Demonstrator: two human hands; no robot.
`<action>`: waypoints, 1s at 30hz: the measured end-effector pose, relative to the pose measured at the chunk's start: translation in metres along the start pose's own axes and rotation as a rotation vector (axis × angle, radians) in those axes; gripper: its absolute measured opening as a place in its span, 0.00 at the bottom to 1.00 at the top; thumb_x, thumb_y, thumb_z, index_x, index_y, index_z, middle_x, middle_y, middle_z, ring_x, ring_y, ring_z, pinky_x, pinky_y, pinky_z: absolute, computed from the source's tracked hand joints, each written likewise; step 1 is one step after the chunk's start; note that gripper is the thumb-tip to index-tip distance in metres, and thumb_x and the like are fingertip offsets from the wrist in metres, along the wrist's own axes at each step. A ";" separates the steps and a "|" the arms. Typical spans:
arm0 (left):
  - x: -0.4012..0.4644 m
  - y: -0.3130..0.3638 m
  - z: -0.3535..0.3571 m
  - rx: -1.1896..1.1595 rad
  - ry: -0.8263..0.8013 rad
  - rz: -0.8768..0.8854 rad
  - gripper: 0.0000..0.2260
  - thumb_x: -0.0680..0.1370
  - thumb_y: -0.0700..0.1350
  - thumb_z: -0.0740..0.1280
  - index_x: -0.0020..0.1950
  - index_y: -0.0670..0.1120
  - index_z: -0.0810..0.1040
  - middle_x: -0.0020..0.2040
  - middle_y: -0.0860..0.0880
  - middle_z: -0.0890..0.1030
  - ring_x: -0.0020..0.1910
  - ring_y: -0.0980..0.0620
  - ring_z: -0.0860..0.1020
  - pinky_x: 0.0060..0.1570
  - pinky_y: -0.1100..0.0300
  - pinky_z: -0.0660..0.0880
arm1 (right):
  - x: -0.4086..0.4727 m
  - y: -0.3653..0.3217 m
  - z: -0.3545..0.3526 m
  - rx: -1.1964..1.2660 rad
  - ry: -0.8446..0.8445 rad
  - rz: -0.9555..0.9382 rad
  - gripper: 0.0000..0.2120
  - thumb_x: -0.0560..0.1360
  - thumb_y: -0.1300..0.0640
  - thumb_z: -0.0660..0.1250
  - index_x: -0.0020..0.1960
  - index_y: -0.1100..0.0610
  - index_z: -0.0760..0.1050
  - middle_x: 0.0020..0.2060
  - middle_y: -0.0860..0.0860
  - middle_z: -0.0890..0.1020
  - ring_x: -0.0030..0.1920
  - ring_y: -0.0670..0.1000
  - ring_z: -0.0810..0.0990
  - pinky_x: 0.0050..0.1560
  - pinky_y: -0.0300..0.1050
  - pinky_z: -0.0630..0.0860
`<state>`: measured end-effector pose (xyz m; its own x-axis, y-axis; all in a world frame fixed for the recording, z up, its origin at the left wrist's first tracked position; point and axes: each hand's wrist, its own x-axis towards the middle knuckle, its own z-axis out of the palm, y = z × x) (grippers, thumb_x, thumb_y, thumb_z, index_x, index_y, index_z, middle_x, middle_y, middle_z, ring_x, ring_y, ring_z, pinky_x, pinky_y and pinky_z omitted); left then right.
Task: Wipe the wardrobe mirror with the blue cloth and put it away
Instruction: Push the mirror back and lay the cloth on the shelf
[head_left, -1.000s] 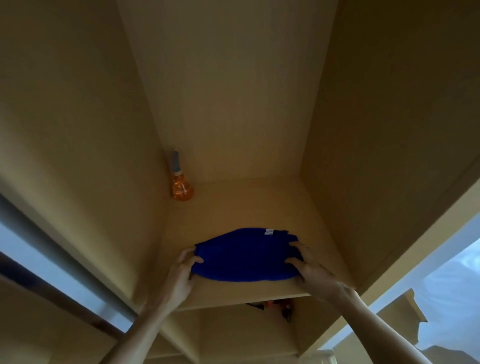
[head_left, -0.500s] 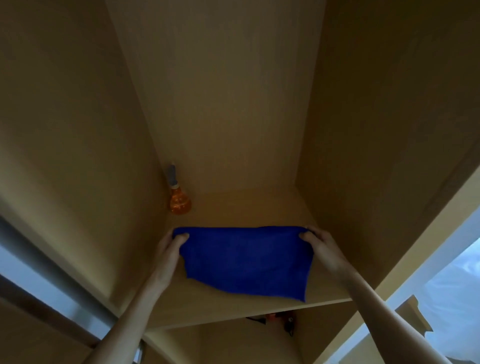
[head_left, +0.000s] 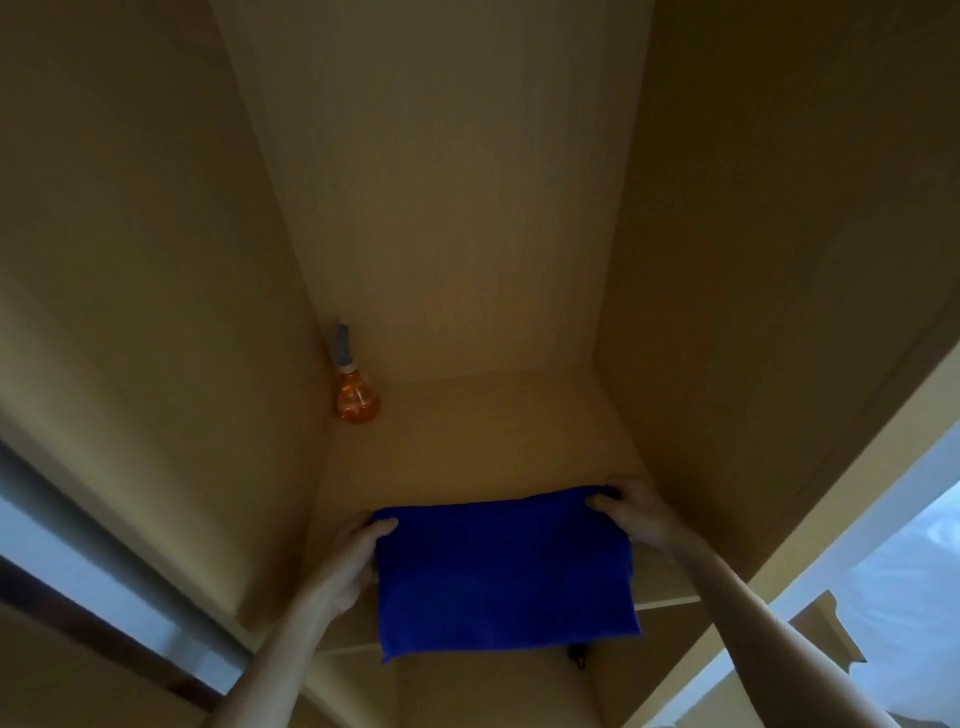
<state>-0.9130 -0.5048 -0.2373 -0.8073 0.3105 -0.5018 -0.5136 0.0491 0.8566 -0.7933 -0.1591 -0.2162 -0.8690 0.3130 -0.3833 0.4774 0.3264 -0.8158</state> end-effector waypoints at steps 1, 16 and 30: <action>0.006 0.001 0.001 0.005 0.002 0.014 0.12 0.81 0.43 0.66 0.63 0.43 0.76 0.61 0.42 0.80 0.60 0.42 0.79 0.57 0.46 0.77 | 0.010 0.000 0.002 -0.053 0.019 -0.016 0.07 0.84 0.53 0.65 0.57 0.54 0.79 0.54 0.52 0.83 0.50 0.48 0.81 0.50 0.41 0.79; 0.020 -0.051 0.051 1.385 0.064 0.707 0.27 0.84 0.60 0.49 0.80 0.49 0.50 0.79 0.55 0.46 0.78 0.57 0.46 0.76 0.57 0.40 | 0.039 0.043 0.096 -0.973 0.217 -0.409 0.31 0.86 0.39 0.41 0.75 0.52 0.71 0.73 0.50 0.75 0.74 0.55 0.73 0.78 0.62 0.58; 0.011 -0.064 0.036 1.492 0.108 0.534 0.39 0.74 0.72 0.31 0.78 0.50 0.36 0.79 0.53 0.36 0.77 0.57 0.35 0.73 0.59 0.30 | 0.021 0.054 0.048 -0.927 0.119 -0.209 0.52 0.62 0.24 0.15 0.81 0.46 0.34 0.81 0.44 0.38 0.81 0.46 0.37 0.80 0.60 0.35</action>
<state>-0.8786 -0.4705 -0.2933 -0.8430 0.5337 -0.0675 0.5054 0.8287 0.2404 -0.7920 -0.1779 -0.2892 -0.9539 0.2397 -0.1808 0.2711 0.9464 -0.1757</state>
